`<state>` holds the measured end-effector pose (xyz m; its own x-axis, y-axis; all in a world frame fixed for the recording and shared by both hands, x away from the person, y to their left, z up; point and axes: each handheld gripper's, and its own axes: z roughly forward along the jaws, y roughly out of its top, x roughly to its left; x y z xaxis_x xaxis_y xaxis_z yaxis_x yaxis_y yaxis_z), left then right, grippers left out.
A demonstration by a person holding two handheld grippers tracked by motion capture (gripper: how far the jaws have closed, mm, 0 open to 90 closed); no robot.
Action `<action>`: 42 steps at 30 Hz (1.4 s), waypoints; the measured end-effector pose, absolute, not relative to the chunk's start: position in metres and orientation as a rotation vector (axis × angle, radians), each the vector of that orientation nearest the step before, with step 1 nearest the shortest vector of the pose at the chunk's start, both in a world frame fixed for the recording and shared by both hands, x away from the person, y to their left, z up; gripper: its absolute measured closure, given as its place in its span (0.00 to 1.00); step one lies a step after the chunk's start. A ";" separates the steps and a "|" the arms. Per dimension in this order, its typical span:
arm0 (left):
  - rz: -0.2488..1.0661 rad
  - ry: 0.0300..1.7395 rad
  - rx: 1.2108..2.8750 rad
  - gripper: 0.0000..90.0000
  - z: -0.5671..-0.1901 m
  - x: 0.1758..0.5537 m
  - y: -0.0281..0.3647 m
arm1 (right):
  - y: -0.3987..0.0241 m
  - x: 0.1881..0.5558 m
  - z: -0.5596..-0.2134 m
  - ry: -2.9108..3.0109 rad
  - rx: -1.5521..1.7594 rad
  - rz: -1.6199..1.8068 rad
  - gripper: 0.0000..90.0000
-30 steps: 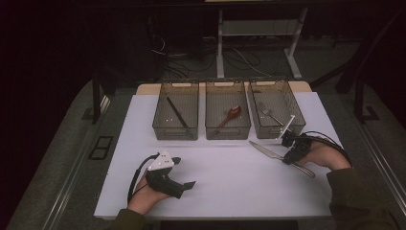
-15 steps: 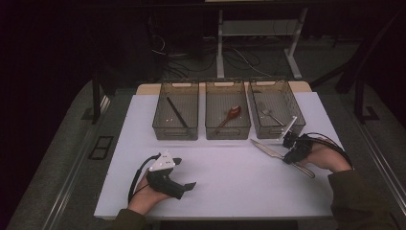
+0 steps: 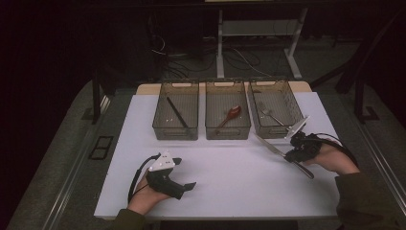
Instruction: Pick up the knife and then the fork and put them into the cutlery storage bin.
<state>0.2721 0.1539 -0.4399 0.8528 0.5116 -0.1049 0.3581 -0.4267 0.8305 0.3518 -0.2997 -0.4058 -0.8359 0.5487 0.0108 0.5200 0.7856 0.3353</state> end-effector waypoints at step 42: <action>0.215 0.646 2.027 0.00 -0.439 0.274 0.162 | -0.342 0.347 -0.382 2.534 1.069 1.178 0.87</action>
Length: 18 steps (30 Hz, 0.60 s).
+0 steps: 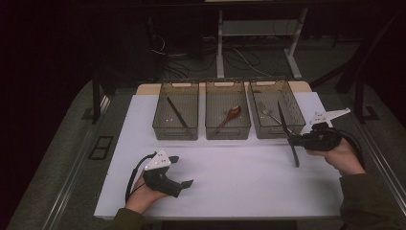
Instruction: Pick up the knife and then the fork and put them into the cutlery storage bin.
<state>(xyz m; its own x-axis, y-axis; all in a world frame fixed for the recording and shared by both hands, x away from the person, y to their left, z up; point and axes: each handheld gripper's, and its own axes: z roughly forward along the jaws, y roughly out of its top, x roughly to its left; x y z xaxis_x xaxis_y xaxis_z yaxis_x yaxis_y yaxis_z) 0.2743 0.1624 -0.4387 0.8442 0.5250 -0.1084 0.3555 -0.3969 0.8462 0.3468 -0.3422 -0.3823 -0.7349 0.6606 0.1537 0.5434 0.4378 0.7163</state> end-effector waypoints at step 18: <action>0.207 0.647 2.029 0.00 -0.439 0.274 0.161 | -0.357 0.347 -0.357 2.286 1.161 1.322 0.87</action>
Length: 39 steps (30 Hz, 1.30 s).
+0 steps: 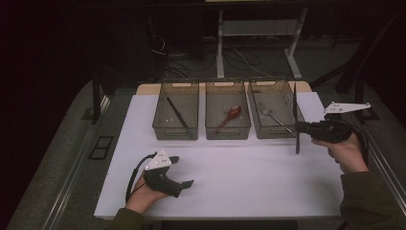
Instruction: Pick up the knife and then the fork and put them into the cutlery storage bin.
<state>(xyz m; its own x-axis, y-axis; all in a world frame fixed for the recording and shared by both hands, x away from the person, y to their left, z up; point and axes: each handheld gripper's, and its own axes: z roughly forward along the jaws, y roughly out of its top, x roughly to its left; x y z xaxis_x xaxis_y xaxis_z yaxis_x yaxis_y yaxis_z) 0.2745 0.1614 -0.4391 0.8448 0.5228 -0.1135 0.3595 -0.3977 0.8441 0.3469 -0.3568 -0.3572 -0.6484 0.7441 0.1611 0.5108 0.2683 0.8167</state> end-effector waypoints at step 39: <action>0.201 0.639 2.020 0.00 -0.438 0.274 0.161 | -0.355 0.419 -0.313 2.084 1.252 1.210 0.87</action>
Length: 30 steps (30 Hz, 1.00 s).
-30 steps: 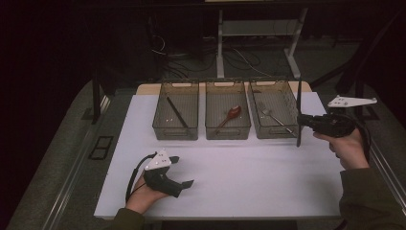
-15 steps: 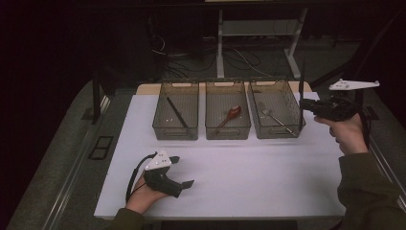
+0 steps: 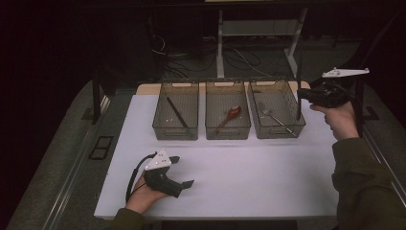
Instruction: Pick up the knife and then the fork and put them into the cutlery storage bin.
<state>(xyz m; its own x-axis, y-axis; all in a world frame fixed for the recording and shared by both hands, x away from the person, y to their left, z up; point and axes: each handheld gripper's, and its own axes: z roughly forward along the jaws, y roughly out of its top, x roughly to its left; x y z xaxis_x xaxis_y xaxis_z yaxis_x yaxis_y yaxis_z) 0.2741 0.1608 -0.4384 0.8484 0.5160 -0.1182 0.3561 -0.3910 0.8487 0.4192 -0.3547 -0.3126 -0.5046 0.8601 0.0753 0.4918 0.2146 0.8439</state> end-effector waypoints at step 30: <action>0.199 0.635 2.024 0.00 -0.438 0.274 0.161 | -0.339 0.453 -0.370 2.314 1.341 0.840 0.87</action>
<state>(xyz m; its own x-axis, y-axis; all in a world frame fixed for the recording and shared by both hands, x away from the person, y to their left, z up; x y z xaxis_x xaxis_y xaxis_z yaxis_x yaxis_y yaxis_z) 0.2736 0.1614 -0.4377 0.8509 0.5122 -0.1168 0.3543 -0.3952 0.8475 0.4529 -0.3392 -0.3696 -0.4986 0.8668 0.0049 0.6683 0.3808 0.6391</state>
